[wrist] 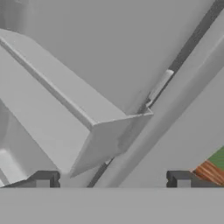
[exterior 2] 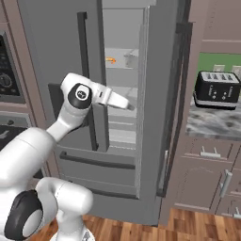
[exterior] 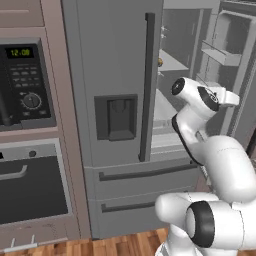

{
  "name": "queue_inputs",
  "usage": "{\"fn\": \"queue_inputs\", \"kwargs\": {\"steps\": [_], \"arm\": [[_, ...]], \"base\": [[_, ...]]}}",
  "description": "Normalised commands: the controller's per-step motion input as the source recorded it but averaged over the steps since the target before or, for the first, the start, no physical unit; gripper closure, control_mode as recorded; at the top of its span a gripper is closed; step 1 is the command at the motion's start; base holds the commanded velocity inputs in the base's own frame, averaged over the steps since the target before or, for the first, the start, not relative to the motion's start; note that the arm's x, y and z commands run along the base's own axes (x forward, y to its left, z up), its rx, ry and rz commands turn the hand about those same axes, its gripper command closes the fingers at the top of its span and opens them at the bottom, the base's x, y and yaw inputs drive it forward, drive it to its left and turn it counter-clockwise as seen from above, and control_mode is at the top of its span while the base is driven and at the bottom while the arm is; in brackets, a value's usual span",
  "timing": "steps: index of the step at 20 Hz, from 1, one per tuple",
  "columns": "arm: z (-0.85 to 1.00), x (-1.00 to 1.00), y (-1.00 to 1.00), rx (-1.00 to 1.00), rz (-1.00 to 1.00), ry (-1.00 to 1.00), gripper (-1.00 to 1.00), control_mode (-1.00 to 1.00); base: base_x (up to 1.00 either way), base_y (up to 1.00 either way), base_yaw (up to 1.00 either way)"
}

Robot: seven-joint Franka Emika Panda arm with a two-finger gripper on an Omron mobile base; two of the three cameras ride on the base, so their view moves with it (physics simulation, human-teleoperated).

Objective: Open the fridge, remove the banana, squash, and shrimp, and place them on any counter.

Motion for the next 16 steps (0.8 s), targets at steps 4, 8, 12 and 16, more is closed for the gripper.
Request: {"fn": "queue_inputs", "kwargs": {"steps": [4, 8, 12, 16], "arm": [[0.0, -0.53, -1.0, 0.02, -0.08, 0.0, -1.0, -1.0], [0.0, -0.04, -0.56, 0.18, -0.01, -0.05, -1.0, -1.0], [0.02, -0.35, 0.73, 0.03, 0.07, -0.26, -1.0, -1.0], [0.16, -0.02, 0.96, 0.11, 0.23, -0.13, -1.0, -1.0]], "base": [[0.0, 0.0, 0.0], [0.0, 0.0, 0.0], [0.0, 0.0, 0.0], [0.0, 0.0, 0.0]]}}
